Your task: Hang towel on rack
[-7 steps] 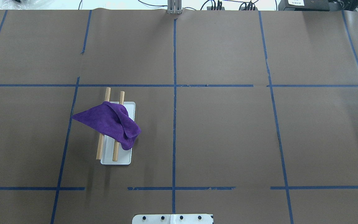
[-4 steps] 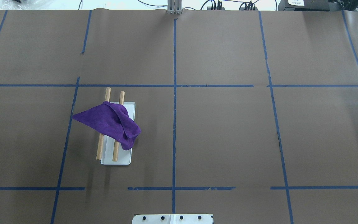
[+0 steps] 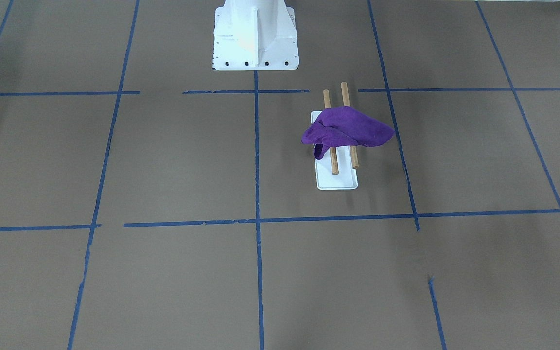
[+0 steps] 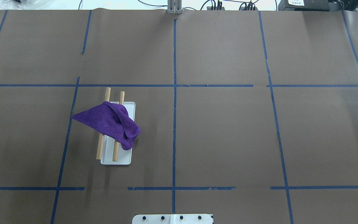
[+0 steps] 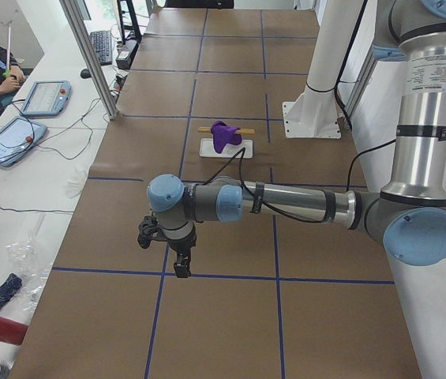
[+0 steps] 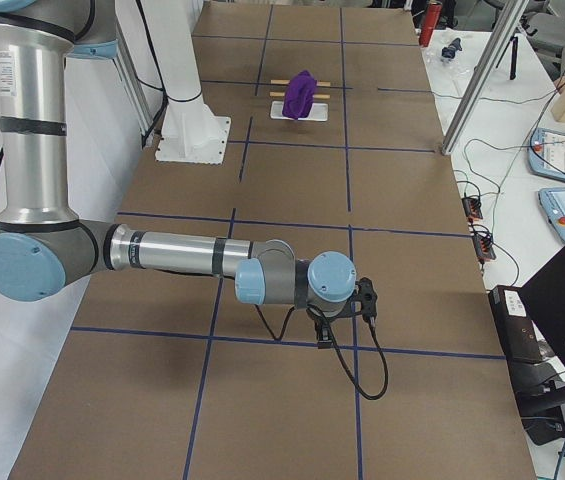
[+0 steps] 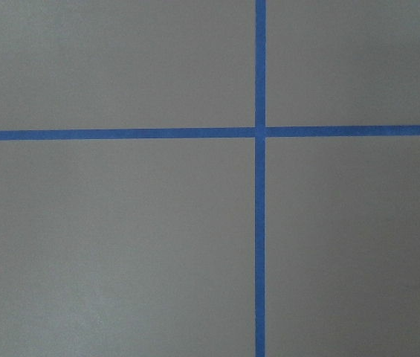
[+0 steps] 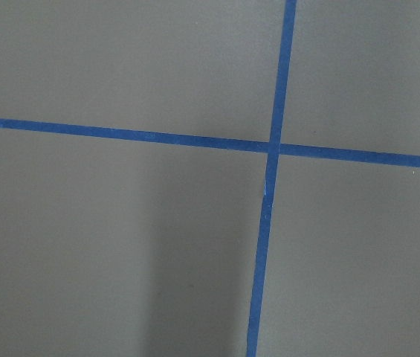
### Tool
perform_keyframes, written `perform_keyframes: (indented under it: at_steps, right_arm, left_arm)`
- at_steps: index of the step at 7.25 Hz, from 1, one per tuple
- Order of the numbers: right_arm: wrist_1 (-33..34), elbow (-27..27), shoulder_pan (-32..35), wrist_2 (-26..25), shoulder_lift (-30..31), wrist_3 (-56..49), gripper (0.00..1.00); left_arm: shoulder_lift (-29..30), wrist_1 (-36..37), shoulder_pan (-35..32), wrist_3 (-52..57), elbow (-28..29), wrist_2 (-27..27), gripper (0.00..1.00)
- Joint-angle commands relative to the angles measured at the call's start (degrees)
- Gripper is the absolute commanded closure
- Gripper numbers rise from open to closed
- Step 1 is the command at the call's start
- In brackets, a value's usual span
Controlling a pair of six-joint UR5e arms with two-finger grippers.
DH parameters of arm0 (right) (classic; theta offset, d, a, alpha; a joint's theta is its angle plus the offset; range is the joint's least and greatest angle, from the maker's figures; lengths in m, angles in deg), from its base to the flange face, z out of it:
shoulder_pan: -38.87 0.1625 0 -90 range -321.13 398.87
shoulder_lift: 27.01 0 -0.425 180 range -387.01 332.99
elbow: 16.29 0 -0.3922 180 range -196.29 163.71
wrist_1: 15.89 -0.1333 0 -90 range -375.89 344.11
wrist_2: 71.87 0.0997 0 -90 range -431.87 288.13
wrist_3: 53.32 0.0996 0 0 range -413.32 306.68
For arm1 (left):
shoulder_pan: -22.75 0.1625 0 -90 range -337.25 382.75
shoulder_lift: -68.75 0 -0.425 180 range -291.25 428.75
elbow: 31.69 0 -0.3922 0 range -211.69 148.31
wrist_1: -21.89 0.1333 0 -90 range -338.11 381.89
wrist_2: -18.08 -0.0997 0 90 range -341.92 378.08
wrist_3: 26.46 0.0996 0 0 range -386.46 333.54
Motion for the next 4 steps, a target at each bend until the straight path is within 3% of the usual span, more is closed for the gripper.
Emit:
perform_keyframes:
  at_steps: [1, 3, 4]
  right_arm:
    - [0.00, -0.10, 0.01, 0.00, 0.12, 0.00, 0.00]
    - [-0.09, -0.19, 0.01, 0.00, 0.12, 0.00, 0.00]
    - [-0.09, -0.19, 0.01, 0.00, 0.03, 0.00, 0.00]
  left_arm:
    - [-0.45, -0.07, -1.04, 2.52, 0.01, 0.05, 0.00]
    - [-0.54, -0.16, -1.48, 3.05, 0.28, 0.49, 0.00]
    - [-1.84, -0.25, -1.83, 3.66, 0.28, 4.58, 0.00]
